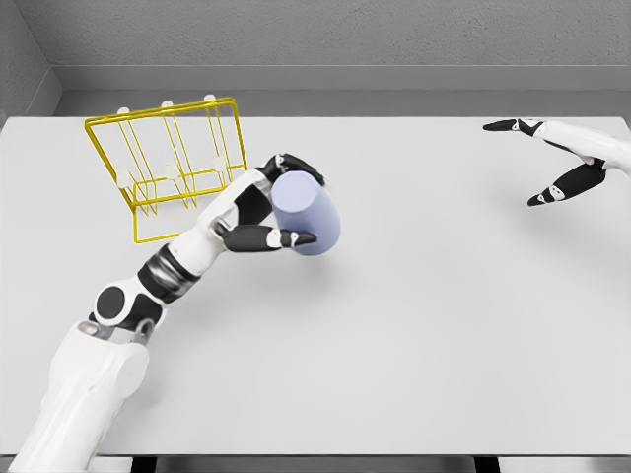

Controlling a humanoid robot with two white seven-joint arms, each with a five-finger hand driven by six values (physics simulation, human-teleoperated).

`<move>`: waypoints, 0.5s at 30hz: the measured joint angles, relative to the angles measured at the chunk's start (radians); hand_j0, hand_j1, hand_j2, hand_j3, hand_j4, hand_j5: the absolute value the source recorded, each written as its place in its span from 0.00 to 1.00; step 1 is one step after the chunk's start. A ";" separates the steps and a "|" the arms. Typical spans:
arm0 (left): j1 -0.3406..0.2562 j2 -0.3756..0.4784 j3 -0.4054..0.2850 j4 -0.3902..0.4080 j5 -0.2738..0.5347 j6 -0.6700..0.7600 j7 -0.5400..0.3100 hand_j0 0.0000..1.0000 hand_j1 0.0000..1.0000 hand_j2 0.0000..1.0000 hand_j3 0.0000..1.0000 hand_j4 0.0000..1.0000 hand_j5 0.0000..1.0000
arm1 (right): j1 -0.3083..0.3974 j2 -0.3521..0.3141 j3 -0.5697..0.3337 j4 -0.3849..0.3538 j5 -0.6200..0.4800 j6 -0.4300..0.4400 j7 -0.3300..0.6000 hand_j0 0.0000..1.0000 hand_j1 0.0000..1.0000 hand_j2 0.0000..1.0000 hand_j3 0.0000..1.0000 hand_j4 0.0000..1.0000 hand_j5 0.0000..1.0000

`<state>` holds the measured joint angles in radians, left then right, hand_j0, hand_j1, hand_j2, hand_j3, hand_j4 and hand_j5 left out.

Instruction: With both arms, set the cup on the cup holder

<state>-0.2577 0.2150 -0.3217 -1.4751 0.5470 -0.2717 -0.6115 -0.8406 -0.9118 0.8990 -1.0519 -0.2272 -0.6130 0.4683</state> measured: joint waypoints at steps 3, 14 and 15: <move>-0.011 0.043 0.025 -0.038 0.045 0.002 0.000 0.33 0.33 0.33 0.33 0.33 0.33 | 0.000 0.000 0.000 0.000 0.000 0.000 0.000 1.00 1.00 1.00 1.00 1.00 1.00; -0.144 0.133 0.049 -0.025 0.095 0.011 0.000 0.33 0.33 0.33 0.33 0.33 0.33 | 0.000 0.000 -0.002 0.000 0.000 0.000 0.000 1.00 1.00 1.00 1.00 1.00 1.00; -0.150 0.139 0.049 -0.014 0.096 0.011 0.000 0.33 0.33 0.33 0.33 0.33 0.33 | 0.000 0.000 -0.002 0.000 0.000 0.000 0.001 1.00 1.00 1.00 1.00 1.00 1.00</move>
<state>-0.4080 0.3542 -0.2731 -1.4888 0.6425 -0.2603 -0.6118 -0.8406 -0.9118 0.8974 -1.0519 -0.2272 -0.6130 0.4689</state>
